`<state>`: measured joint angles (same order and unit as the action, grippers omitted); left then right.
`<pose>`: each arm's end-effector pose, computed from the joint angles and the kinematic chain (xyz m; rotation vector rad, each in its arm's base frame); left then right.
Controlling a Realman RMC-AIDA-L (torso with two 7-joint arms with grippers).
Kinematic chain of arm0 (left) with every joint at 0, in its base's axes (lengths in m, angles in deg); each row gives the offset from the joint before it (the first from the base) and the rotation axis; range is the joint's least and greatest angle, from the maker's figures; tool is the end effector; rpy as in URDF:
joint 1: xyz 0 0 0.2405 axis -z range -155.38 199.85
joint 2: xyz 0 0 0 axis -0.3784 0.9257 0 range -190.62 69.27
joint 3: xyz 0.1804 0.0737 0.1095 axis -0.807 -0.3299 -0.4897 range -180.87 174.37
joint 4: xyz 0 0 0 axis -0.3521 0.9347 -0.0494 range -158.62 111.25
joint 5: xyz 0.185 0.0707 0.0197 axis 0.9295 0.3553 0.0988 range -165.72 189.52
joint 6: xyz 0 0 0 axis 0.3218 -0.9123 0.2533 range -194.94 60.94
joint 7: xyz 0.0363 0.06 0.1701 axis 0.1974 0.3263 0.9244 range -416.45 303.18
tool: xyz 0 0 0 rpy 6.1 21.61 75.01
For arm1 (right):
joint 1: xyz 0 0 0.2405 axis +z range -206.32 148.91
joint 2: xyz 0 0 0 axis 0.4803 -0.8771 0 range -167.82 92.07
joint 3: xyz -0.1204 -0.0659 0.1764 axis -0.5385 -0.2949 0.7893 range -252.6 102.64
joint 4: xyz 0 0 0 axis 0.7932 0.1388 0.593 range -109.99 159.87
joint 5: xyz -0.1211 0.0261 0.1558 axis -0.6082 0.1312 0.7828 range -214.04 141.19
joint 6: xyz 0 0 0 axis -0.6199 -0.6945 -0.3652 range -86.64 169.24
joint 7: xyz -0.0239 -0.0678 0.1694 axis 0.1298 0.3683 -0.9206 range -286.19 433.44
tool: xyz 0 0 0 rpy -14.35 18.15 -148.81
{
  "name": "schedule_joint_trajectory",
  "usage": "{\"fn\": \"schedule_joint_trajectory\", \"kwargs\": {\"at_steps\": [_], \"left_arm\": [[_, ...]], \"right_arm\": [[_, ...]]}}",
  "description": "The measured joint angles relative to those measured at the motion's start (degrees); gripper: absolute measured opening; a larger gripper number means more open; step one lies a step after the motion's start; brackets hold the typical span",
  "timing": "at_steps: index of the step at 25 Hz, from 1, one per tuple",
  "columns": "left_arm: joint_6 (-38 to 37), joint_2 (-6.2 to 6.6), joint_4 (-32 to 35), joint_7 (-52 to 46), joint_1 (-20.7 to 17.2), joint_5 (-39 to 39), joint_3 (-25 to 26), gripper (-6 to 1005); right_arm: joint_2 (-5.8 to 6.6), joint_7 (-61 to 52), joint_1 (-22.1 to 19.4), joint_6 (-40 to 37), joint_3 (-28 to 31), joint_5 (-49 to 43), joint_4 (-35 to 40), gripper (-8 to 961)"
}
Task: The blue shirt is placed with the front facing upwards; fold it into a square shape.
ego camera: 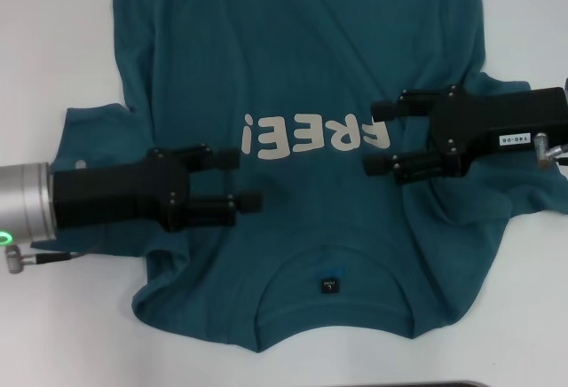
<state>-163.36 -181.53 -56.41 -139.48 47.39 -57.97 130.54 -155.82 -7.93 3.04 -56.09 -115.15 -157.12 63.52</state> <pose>-0.2095 0.2645 -0.0491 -2.8445 -0.8847 -0.9014 0.2099 0.2986 -0.0205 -2.9222 0.6150 0.6416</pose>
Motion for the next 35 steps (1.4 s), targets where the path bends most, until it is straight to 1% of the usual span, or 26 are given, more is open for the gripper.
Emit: {"fn": "schedule_joint_trajectory", "kwargs": {"at_steps": [4,7,8,9,10,11,15,18,19,20,23,25,27,35], "left_arm": [[0.56,1.05,-0.13,-4.67,-0.27,0.09,2.31,872],[0.88,2.67,-0.14,-9.13,-1.06,0.17,4.48,873],[0.88,2.67,-0.14,-9.13,-1.06,0.17,4.48,873],[1.04,3.53,-0.14,-10.95,-1.74,0.17,5.68,873],[1.08,3.76,-0.14,-11.44,-1.93,0.18,5.97,873],[1.32,4.53,-0.15,-12.82,-2.46,0.18,6.65,873],[1.92,6.15,-0.15,-15.99,-3.73,0.21,7.93,872],[3.93,7.59,-0.14,-18.46,-4.63,0.78,8.54,872],[4.23,7.81,-0.13,-18.72,-4.7,1.04,8.63,872],[4.79,8.33,-0.1,-19.22,-4.91,1.71,8.88,872],[5.64,9.04,-0.12,-19.67,-5.33,2.74,9.09,872],[7.05,9.73,-0.13,-20.19,-5.58,3.44,9.16,873],[7.72,10.1,-0.08,-20.38,-5.75,3.93,9.4,873],[9.25,10.77,-0.63,-20.44,-6.44,4.83,10.33,873]], "right_arm": [[-0.07,0.0,0.15,0.01,0.09,0.47,0.0,915],[-0.2,0.0,0.24,0.05,0.14,0.8,0.0,915],[-0.28,0.0,0.31,0.06,0.16,0.88,0.0,915],[-0.35,0.0,0.36,0.1,0.19,1.05,0.0,915],[-0.41,0.04,0.39,0.15,0.19,1.23,-0.01,915],[-0.45,0.09,0.41,0.23,0.19,1.38,-0.03,915],[-0.68,0.18,0.48,0.78,0.19,1.53,-0.04,915],[-0.71,0.18,0.51,0.95,0.18,1.53,-0.01,915],[-0.71,0.17,0.51,0.95,0.18,1.53,-0.01,915],[-0.7,0.18,0.51,0.95,0.18,1.53,0.0,915],[-0.71,0.19,0.51,0.98,0.35,1.53,0.0,914],[-0.71,0.28,0.47,1.07,0.54,1.53,-0.03,914],[-0.71,0.3,0.29,1.24,0.74,1.53,-0.1,914],[-0.71,0.04,-0.17,1.23,0.88,1.52,-0.29,914]]}}
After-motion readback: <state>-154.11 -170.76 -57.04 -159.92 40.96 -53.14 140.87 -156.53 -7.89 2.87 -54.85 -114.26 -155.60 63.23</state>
